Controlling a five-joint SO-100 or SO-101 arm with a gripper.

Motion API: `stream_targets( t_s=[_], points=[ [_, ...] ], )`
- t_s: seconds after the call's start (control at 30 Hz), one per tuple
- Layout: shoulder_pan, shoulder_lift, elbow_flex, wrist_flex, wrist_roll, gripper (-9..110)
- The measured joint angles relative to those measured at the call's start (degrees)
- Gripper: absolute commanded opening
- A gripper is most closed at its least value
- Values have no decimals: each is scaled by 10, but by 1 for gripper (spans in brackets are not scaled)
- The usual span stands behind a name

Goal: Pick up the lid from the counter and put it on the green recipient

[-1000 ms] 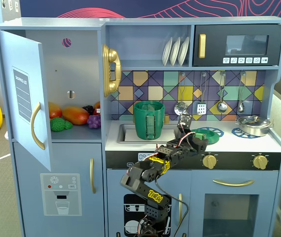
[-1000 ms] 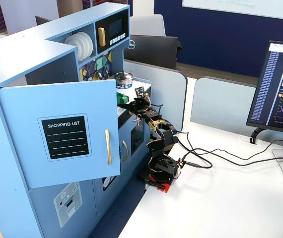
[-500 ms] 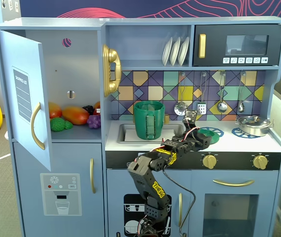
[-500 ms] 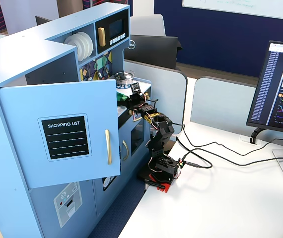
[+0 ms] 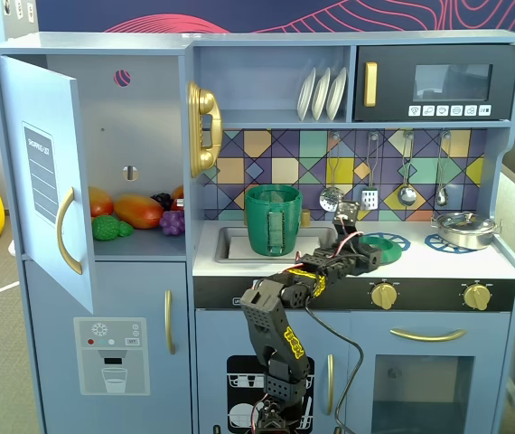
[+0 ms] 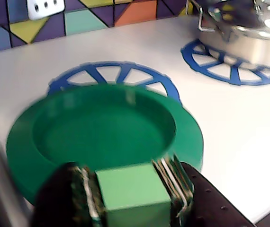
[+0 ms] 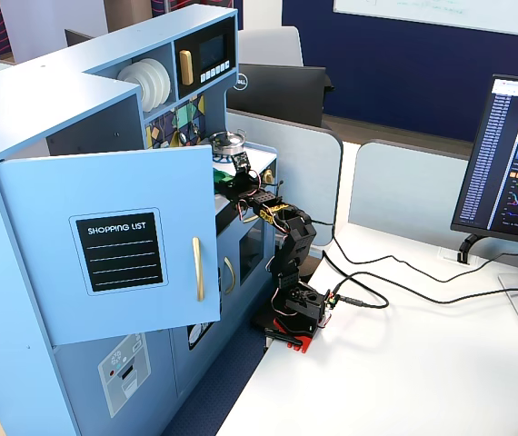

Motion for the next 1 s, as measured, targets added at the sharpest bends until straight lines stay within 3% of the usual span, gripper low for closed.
stream_targets(
  t_s=[0.43, 0.77, 1.0],
  points=[
    [-11, 0, -64, -9, 4, 0],
    [-16, 6, -220, 120, 21, 0],
    [-82, 21, -323, 212, 47, 0]
  ],
)
